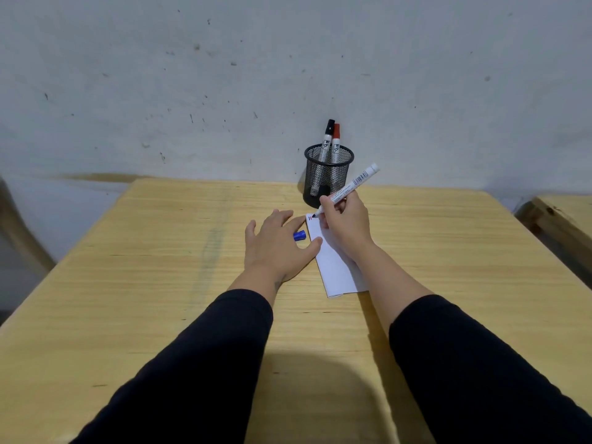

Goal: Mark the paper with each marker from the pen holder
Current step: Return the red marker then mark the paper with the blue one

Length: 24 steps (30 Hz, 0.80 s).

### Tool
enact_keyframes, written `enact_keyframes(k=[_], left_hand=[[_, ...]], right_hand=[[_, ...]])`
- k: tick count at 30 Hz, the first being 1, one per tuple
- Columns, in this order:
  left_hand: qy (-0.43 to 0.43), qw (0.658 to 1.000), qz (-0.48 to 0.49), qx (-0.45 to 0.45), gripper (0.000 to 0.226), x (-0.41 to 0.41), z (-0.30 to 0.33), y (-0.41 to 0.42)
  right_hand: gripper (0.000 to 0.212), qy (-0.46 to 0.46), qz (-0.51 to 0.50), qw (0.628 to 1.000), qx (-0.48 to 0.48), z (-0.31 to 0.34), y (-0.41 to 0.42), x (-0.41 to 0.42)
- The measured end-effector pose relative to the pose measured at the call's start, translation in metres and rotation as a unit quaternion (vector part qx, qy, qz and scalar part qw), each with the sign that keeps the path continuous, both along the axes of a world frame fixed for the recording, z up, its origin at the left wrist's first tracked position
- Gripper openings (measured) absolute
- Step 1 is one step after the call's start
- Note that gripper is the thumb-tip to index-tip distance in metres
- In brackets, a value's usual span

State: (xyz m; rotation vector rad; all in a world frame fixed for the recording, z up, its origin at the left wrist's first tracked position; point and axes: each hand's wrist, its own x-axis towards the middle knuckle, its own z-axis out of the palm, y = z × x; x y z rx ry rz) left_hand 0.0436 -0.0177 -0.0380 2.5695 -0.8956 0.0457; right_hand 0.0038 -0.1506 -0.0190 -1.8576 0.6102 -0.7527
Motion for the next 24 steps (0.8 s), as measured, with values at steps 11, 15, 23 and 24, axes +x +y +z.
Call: enact_keyframes(k=[11,15,23,24], left_hand=[[0.007,1.000,0.003,0.008,0.063,-0.001,0.002,0.000],[0.014,1.000,0.000,-0.010,0.064,-0.001,0.003,0.000],[0.042,0.992,0.023,-0.115,0.017,-0.014,0.012,0.012],[0.038,0.992,0.023,-0.114,0.014,-0.015,0.012,0.012]], right_hand=[[0.017,-0.003,-0.016,0.999,0.034,0.000,-0.002,0.000],[0.017,-0.059,0.000,0.990,0.127,0.003,-0.001,-0.003],[0.016,-0.110,0.027,0.966,0.231,0.016,0.001,-0.007],[0.018,-0.119,0.029,0.963,0.242,0.017,0.001,-0.007]])
